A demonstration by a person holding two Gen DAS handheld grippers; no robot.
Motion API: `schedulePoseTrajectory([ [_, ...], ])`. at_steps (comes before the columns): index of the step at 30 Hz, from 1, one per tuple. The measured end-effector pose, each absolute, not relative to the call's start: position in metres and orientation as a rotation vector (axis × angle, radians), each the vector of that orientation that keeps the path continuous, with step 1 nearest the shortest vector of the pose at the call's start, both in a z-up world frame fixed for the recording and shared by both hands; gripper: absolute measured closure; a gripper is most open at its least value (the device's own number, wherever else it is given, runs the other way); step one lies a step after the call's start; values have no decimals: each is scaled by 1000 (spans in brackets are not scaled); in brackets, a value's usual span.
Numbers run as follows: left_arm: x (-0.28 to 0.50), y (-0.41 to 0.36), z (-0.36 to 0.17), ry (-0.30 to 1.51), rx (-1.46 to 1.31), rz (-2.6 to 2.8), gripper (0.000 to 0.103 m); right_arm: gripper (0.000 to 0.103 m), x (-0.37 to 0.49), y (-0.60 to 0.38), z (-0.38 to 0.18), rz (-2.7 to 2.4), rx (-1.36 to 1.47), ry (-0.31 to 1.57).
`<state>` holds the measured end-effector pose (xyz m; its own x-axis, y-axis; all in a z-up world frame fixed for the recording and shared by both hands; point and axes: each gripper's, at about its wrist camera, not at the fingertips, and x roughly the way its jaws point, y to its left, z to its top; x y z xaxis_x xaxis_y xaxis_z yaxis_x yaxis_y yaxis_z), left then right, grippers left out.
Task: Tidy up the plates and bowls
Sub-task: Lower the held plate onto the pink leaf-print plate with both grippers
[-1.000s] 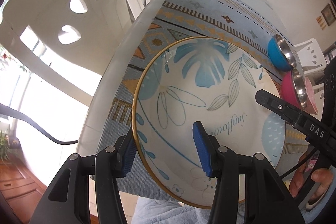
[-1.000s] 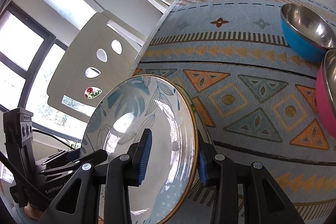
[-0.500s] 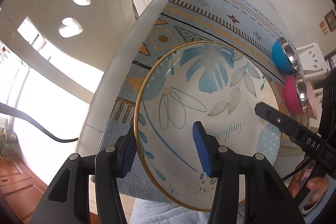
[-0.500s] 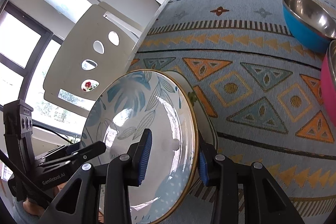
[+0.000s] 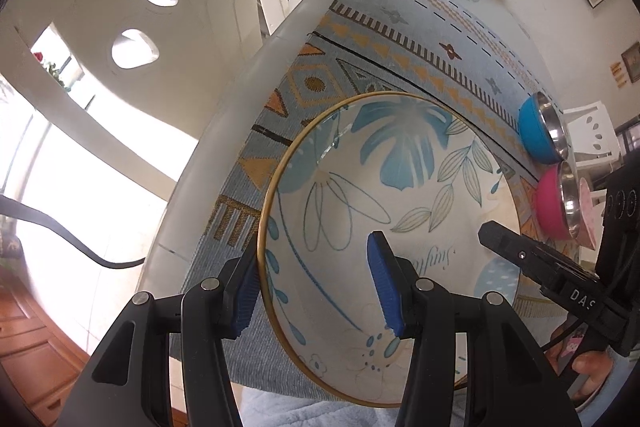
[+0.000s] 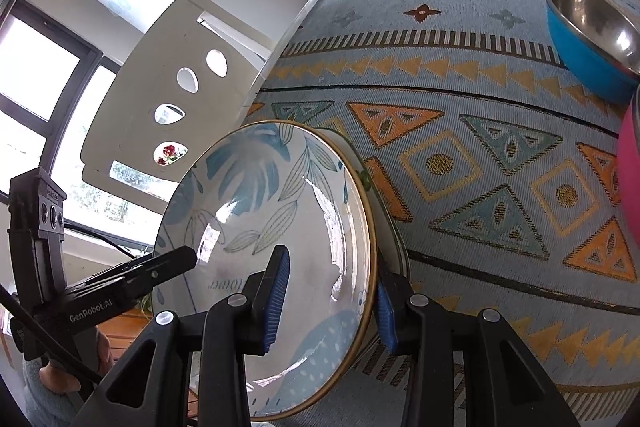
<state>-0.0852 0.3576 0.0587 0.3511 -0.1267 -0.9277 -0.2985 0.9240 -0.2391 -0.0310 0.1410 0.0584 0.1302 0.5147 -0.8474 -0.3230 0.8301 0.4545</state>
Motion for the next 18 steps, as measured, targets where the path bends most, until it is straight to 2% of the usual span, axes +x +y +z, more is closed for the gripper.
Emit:
schedulePoseTrajectory([
  [7, -79, 357, 63, 1232, -386, 145, 56, 64, -30, 144, 61, 644, 108, 1329],
  [9, -77, 356, 67, 1224, -362, 153, 56, 61, -30, 147, 63, 654, 78, 1332],
  [13, -73, 351, 78, 1197, -295, 182, 56, 49, -33, 154, 66, 689, 23, 1326],
  [18, -70, 353, 85, 1174, -323, 191, 54, 48, -32, 155, 67, 710, 0, 1343],
])
